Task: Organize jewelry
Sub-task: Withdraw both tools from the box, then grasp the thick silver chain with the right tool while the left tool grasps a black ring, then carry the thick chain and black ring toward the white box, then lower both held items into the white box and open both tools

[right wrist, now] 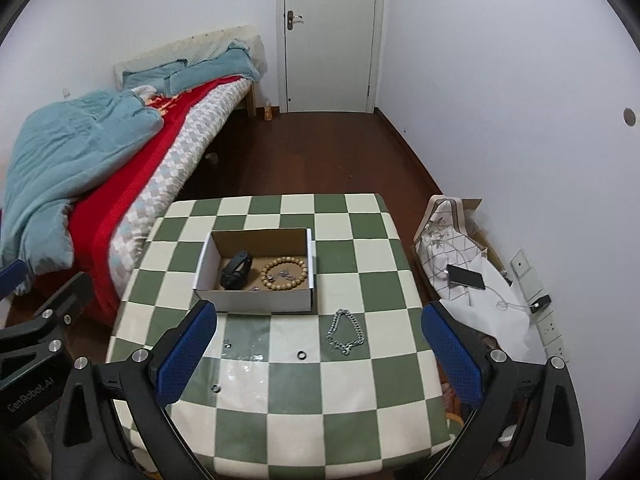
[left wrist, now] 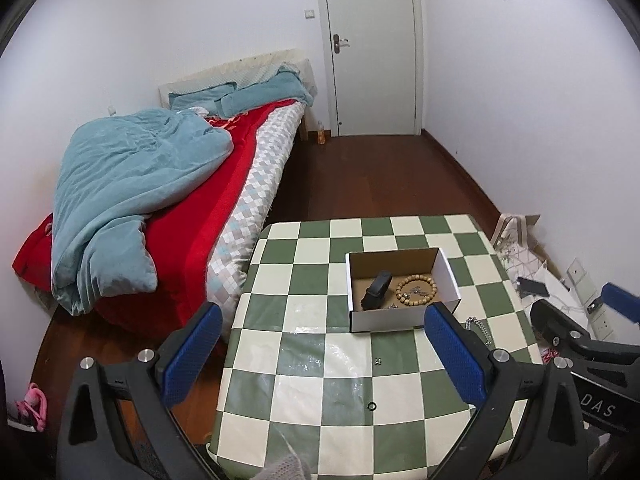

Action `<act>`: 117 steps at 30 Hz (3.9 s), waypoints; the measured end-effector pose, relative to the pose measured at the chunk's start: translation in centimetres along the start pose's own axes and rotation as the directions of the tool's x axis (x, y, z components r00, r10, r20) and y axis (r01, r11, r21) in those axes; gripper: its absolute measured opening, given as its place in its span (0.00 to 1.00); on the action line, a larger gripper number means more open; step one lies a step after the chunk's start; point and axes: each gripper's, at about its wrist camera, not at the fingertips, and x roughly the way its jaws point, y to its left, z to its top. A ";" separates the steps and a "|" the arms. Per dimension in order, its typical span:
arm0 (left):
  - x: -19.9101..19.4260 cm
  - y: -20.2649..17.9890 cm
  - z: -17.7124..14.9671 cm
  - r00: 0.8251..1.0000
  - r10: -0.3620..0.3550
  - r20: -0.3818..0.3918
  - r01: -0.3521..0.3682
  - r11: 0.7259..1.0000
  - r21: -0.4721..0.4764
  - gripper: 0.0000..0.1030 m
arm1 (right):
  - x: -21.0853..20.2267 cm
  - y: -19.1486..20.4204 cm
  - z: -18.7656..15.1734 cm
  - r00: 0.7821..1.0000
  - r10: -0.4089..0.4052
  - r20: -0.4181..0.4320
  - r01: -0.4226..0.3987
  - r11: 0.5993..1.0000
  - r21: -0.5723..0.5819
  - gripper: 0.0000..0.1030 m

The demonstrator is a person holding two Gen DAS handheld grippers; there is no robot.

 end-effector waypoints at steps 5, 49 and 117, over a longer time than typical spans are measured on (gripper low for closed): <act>1.1 0.0 -1.2 0.999 0.042 0.004 -0.042 0.999 0.005 1.00 | -0.7 -0.9 -1.1 0.997 0.070 0.025 -0.071 0.996 0.059 1.00; 20.2 -19.6 -12.2 0.936 -0.034 -0.351 0.162 0.925 0.345 0.69 | 22.4 -13.3 -13.1 0.951 -0.009 -0.308 0.086 0.967 0.238 0.08; 31.0 -2.6 5.8 0.815 -0.228 -0.533 0.218 0.972 -0.083 0.19 | 25.5 2.2 9.4 0.910 0.330 -0.251 -0.316 0.944 0.093 0.03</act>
